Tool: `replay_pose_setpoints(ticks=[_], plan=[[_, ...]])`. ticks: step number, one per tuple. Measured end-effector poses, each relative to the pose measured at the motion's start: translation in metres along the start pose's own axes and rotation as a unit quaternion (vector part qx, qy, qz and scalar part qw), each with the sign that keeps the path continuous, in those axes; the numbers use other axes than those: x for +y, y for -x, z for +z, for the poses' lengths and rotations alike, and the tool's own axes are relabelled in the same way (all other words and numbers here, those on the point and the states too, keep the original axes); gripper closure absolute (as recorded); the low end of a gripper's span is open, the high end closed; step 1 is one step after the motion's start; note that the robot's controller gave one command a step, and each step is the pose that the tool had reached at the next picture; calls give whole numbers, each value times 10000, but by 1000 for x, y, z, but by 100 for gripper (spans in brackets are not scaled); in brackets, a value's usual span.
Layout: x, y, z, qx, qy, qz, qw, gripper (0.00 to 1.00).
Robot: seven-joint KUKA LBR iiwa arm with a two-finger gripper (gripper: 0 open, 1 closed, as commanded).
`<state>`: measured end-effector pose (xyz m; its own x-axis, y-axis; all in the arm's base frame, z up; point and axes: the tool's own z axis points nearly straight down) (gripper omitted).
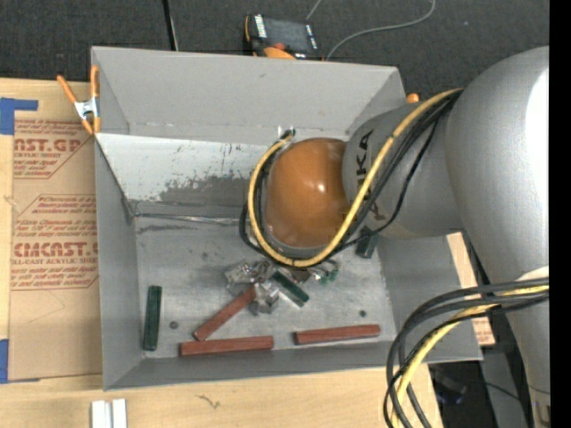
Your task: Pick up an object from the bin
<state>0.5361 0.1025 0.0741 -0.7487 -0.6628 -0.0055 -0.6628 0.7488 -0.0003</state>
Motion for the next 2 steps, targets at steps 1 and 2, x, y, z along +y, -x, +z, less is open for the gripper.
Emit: replay_pose_setpoints(ticks=[1,2], plan=[[-38,-12,-128,1,-14,-2149,9766,100],[32,26,-78,-13,-28,-3772,9261,100]])
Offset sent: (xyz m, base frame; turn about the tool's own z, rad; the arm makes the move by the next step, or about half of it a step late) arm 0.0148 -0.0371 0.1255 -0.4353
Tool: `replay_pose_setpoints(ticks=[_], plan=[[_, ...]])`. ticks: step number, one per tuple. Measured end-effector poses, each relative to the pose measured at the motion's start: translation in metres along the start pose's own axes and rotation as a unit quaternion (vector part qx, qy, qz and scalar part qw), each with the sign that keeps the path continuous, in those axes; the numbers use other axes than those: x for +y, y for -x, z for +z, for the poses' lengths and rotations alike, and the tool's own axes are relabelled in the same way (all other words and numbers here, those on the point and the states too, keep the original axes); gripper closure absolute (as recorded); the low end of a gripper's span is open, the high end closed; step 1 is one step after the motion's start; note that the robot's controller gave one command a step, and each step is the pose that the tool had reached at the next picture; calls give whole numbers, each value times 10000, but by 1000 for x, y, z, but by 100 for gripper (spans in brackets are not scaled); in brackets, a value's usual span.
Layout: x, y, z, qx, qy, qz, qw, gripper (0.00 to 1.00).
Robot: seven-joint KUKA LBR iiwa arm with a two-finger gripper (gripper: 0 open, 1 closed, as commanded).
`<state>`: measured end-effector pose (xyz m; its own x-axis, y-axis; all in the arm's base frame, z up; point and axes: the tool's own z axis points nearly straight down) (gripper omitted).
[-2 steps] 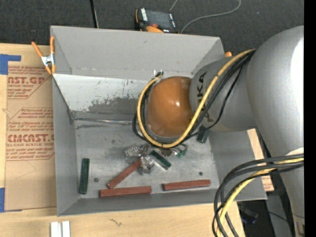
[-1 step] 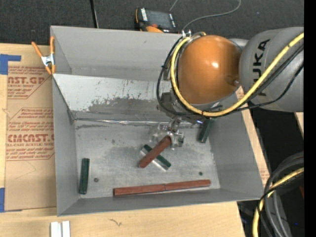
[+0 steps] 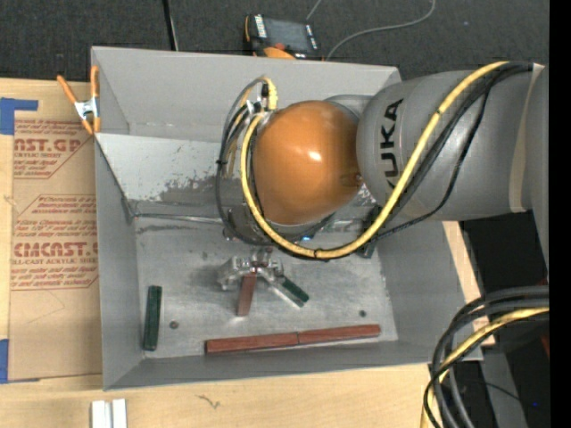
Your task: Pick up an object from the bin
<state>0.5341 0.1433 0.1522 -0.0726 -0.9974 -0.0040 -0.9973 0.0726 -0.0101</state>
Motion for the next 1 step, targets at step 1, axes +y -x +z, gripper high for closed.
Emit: replay_pose_setpoints(ticks=[1], plan=[[21,-37,-96,7,13,-136,9999,100]])
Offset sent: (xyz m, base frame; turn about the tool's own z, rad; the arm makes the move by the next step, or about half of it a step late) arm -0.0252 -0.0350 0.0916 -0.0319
